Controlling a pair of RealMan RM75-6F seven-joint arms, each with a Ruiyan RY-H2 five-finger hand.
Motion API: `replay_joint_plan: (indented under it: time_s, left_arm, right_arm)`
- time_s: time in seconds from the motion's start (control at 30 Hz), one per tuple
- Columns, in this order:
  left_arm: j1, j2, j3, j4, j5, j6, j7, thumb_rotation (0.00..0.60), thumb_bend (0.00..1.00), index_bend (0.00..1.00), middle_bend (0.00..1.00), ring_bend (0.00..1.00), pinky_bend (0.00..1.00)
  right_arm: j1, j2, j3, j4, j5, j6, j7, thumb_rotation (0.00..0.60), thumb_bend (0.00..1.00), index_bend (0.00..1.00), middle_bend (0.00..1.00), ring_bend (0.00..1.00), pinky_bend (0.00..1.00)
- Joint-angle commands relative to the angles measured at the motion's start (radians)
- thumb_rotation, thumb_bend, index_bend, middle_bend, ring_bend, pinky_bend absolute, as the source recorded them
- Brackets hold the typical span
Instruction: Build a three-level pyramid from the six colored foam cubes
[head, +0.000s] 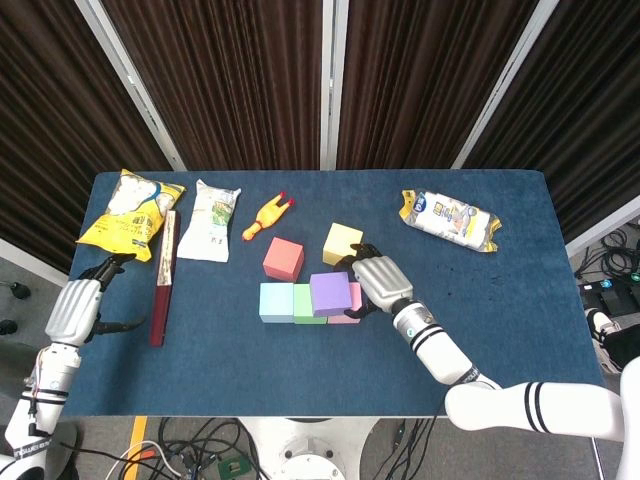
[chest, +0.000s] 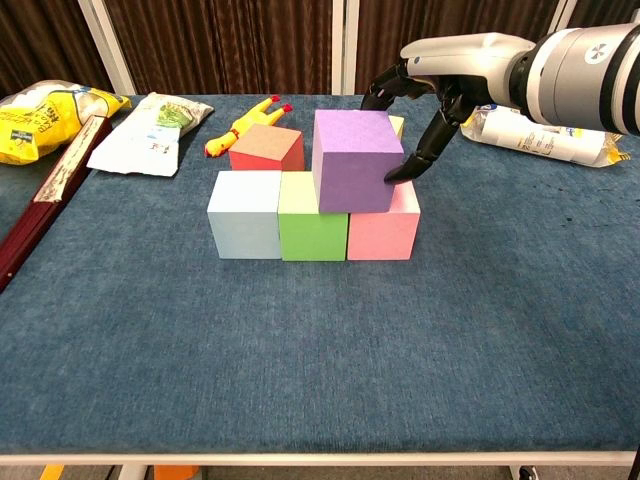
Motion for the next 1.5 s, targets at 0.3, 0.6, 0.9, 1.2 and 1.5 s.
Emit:
replay_joint_plan:
  time_s: [0.3, 0.6, 0.9, 1.2, 1.5]
  left_arm:
    - [0.001, -0.003, 0.003, 0.006, 0.0, -0.001, -0.006, 0.6, 0.07, 0.17, 0.16, 0.25, 0.28]
    - [0.0, -0.005, 0.001, 0.008, 0.003, 0.002, -0.006, 0.6, 0.07, 0.17, 0.16, 0.25, 0.28]
    - [-0.008, 0.002, -0.003, 0.003, 0.004, -0.007, 0.006, 0.6, 0.07, 0.17, 0.16, 0.25, 0.28]
    - [-0.091, 0.047, -0.033, 0.017, 0.034, -0.095, -0.011, 0.6, 0.07, 0.17, 0.16, 0.25, 0.28]
    - [-0.328, 0.044, -0.098, 0.151, 0.089, -0.33, -0.058, 0.6, 0.07, 0.22, 0.18, 0.25, 0.27]
  right_arm:
    - [0.01, -0.008, -0.002, 0.017, 0.018, -0.012, -0.013, 0.6, 0.12, 0.52, 0.24, 0.0, 0.0]
    - [0.01, 0.005, -0.008, 0.007, 0.017, -0.026, -0.013, 0.6, 0.1, 0.17, 0.21, 0.0, 0.0]
    - [0.002, 0.028, -0.011, -0.009, -0.004, -0.03, -0.001, 0.6, 0.1, 0.0, 0.15, 0.0, 0.0]
    - [-0.08, 0.173, 0.019, -0.09, -0.112, 0.03, 0.085, 0.6, 0.11, 0.0, 0.13, 0.0, 0.0]
    - [-0.179, 0.293, 0.02, -0.111, -0.187, 0.06, 0.184, 0.6, 0.12, 0.0, 0.15, 0.0, 0.0]
